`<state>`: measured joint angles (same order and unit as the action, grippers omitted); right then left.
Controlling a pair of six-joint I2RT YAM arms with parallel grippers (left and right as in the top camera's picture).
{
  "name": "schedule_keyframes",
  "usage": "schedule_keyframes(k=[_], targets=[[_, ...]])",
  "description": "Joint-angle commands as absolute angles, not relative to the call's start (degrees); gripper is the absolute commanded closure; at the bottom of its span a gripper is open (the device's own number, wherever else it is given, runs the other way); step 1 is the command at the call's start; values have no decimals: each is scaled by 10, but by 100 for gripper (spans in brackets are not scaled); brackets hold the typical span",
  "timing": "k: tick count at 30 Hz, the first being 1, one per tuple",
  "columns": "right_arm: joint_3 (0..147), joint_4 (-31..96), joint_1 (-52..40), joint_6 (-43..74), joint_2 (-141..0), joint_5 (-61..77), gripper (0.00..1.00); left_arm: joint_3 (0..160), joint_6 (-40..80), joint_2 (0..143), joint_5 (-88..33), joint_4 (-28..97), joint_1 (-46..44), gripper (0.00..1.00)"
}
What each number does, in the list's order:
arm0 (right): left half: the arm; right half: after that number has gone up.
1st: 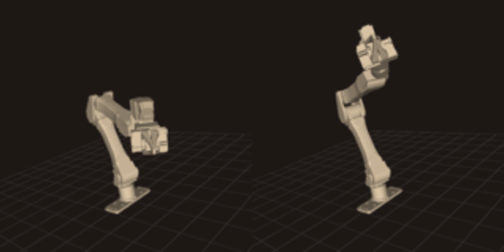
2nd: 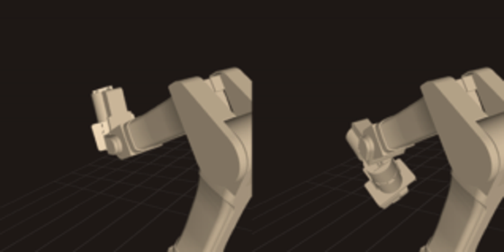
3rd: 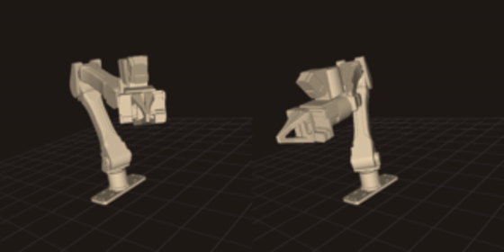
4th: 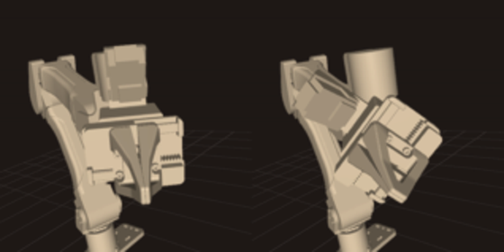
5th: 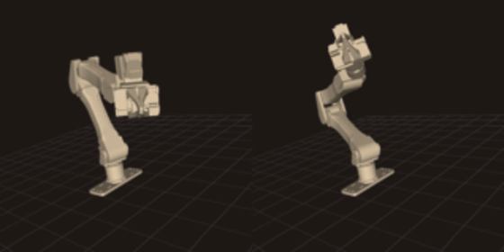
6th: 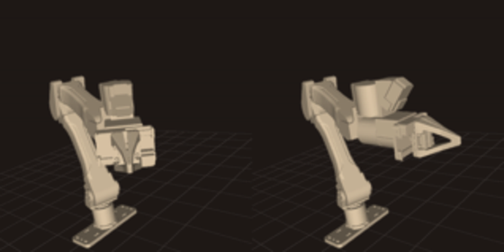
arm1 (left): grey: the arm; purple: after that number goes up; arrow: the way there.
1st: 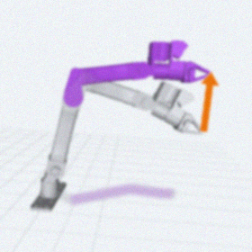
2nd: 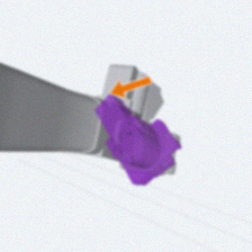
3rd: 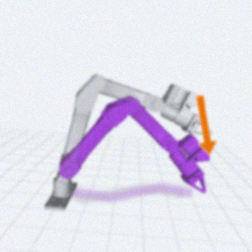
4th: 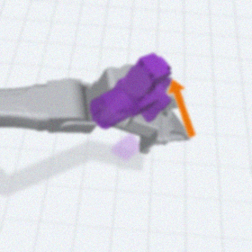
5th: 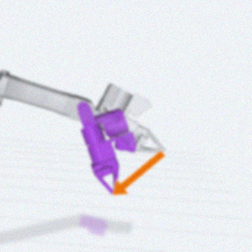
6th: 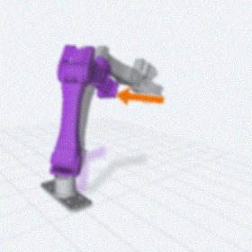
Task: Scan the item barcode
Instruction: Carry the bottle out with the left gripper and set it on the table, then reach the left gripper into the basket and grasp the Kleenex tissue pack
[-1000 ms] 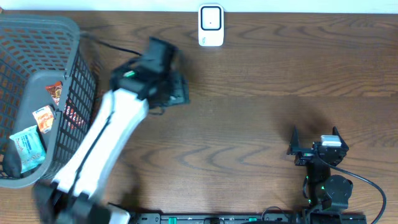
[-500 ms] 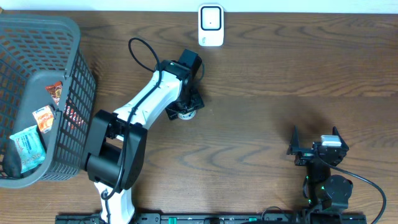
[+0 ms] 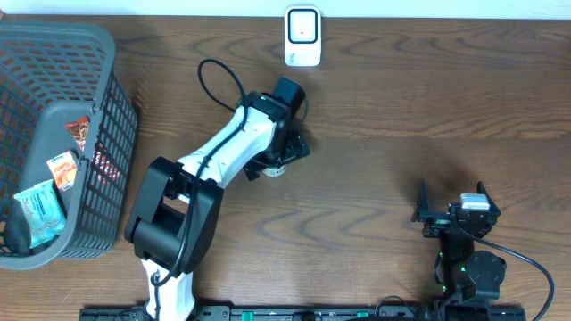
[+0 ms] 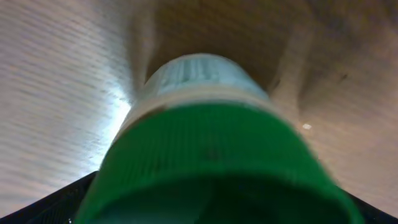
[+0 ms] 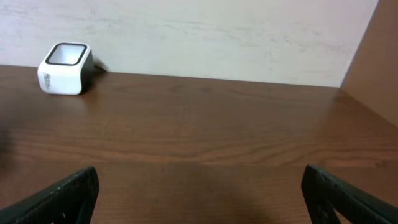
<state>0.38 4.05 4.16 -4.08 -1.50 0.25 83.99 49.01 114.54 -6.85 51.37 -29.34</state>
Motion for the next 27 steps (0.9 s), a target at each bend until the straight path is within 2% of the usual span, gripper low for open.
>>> schedule_keyframes(k=[1,8,11,13,20,21,27], targets=[[3,43,37,-48,-14,3,1,884,419,1094,-16,545,-291,2],[3,43,37,-48,-14,3,1,1067,253,962,23,637,-283,2],[3,43,37,-48,-14,3,1,1160,219,900,84,687,-239,2],[3,43,37,-48,-14,3,1,1185,216,870,108,704,-187,2],[3,43,37,-48,-14,3,1,1181,216,831,110,760,112,2],[3,43,37,-48,-14,3,1,1166,210,841,98,763,181,2],[3,43,37,-48,-14,3,1,1094,181,909,49,739,299,2]])
